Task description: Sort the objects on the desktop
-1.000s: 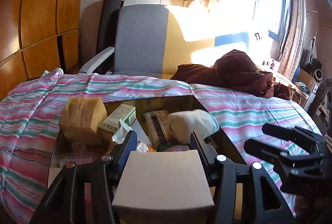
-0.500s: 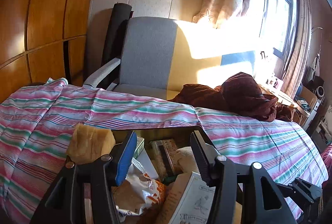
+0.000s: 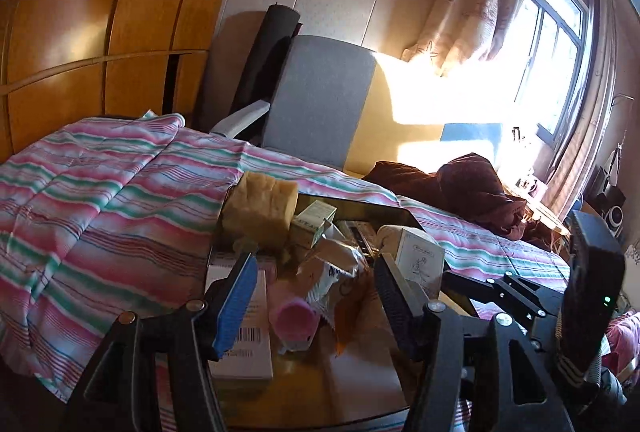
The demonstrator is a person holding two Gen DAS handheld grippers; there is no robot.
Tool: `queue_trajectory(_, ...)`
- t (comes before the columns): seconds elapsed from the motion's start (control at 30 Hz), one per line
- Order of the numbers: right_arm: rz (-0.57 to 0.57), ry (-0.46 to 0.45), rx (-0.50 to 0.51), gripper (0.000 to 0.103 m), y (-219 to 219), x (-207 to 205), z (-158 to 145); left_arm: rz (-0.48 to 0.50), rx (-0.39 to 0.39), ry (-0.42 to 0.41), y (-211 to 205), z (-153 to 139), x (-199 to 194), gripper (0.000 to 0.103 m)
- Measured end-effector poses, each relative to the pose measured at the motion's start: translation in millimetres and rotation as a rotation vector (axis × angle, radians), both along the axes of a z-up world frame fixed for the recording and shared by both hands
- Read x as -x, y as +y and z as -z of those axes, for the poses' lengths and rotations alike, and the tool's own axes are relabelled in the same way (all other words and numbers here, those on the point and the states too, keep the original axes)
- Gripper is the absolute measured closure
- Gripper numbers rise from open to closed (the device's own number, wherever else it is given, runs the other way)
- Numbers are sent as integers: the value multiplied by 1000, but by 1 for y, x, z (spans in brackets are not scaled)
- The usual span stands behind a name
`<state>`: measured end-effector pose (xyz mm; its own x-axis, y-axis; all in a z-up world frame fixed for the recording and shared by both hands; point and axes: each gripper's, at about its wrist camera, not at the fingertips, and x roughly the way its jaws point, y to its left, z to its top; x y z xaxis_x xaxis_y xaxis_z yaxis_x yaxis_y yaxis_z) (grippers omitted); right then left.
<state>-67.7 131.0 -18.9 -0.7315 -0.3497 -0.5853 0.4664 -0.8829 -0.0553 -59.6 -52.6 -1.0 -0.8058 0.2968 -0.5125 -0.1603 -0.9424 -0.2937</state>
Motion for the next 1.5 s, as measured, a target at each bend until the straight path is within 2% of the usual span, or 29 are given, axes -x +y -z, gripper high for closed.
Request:
queue_trajectory(0.07,21,-27,-24,42,-3,11,9,0,-6,-11,-1,5,-1,41)
queue_trajectory(0.3,47,-65,34,41,4,36,13,-1,-22,-39,6,16,-10,41)
queue_trajectory(0.43,54,-101,76,41,6,45,14,-13,23,-46,16,19,-21,40)
queue_trajectory(0.47,61,-103,83,41,7,44,14,-19,34,-49,18,19,-23,36)
queue_trajectory(0.7,119,-46,62,37,11,18,1,-62,93,-90,23,23,-33,36)
queue_trajectory(0.87,197,-6,26,21,12,-3,-10,-64,136,-98,27,20,-41,36)
queue_trajectory(0.93,215,-3,19,18,13,-11,-12,-50,147,-87,31,16,-46,36)
queue_trajectory(1.1,241,16,-1,14,12,-27,-16,-43,302,-48,48,1,-64,36)
queue_trajectory(1.23,241,32,3,12,12,-41,-17,-58,307,-49,50,-11,-75,37)
queue_trajectory(1.4,240,58,-10,11,9,-51,-19,-170,318,-20,51,-14,-80,38)
queue_trajectory(1.5,250,68,-25,10,9,-55,-18,-169,276,-36,49,-10,-78,39)
